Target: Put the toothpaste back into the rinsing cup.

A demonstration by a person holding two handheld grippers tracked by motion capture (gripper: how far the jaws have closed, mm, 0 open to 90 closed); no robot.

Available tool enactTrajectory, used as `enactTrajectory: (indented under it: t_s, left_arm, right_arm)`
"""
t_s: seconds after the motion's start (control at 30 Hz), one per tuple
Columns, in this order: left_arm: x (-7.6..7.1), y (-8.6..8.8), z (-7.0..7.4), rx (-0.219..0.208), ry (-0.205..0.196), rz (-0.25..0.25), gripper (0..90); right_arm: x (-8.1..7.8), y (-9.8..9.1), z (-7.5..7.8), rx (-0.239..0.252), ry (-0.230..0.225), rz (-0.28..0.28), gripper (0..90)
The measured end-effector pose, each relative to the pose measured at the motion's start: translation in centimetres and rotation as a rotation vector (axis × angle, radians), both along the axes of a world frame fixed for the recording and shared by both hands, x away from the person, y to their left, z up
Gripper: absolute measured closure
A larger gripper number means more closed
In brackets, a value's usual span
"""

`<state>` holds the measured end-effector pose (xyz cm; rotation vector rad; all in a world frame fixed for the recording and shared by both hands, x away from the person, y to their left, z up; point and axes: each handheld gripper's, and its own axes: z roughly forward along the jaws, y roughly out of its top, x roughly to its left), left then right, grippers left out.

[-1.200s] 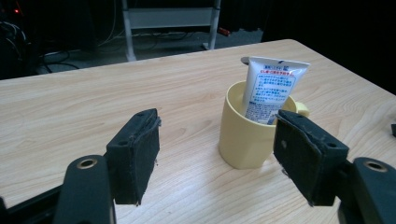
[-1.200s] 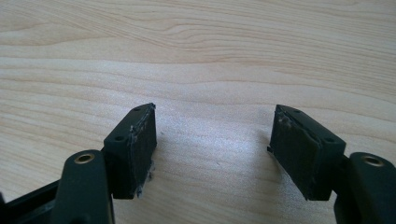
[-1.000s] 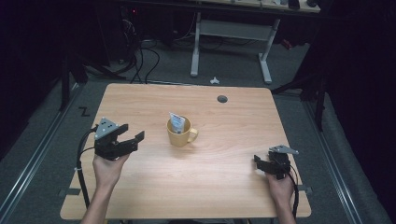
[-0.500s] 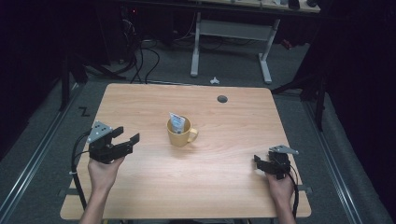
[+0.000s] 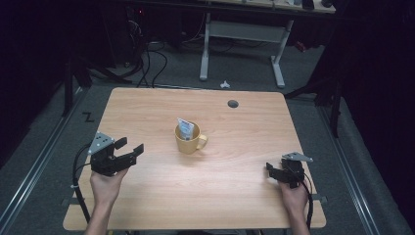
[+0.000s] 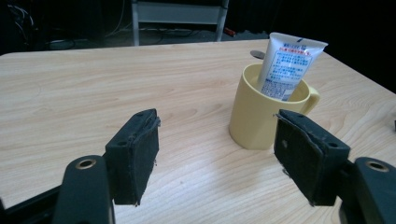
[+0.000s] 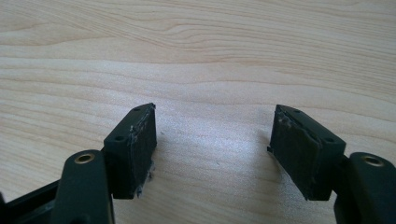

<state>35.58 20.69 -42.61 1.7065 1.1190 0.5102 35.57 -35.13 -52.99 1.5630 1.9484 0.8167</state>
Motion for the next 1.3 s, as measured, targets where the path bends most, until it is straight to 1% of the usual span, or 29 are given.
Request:
enactTrajectory:
  t_s: [0.27,0.47,0.67,0.77,0.87,1.1,1.2,1.3]
  left_arm:
    - [-0.3,0.4,-0.8,-0.008,0.005,0.02,30.9]
    - [-0.4,0.7,-1.4,-0.012,0.021,0.033,30.6]
    - [-0.6,1.0,-2.0,-0.003,0.031,0.046,30.5]
    - [-0.6,1.2,-2.3,-0.016,0.035,0.052,30.5]
    - [-0.7,1.3,-2.6,-0.034,0.046,0.046,30.7]
    - [-0.7,1.2,-3.1,-0.032,0.054,0.047,30.9]
    - [-0.7,1.0,-3.3,-0.038,0.063,0.043,30.9]
    - [-0.6,1.0,-3.5,-0.035,0.069,0.041,30.9]
  right_arm:
    - [0.0,0.0,0.0,0.0,-0.001,0.0,31.7]
    - [0.0,0.0,0.0,0.001,0.001,0.0,31.7]
    - [0.0,0.0,0.0,0.0,0.0,0.0,31.7]
    - [0.0,0.0,0.0,0.0,0.0,0.0,31.7]
    - [0.0,0.0,0.0,-0.001,-0.001,0.001,31.7]
    - [0.0,0.0,0.0,-0.002,-0.001,0.002,31.7]
    - [0.0,0.0,0.0,0.0,0.0,0.0,31.7]
    - [0.0,0.0,0.0,0.0,0.0,0.0,31.7]
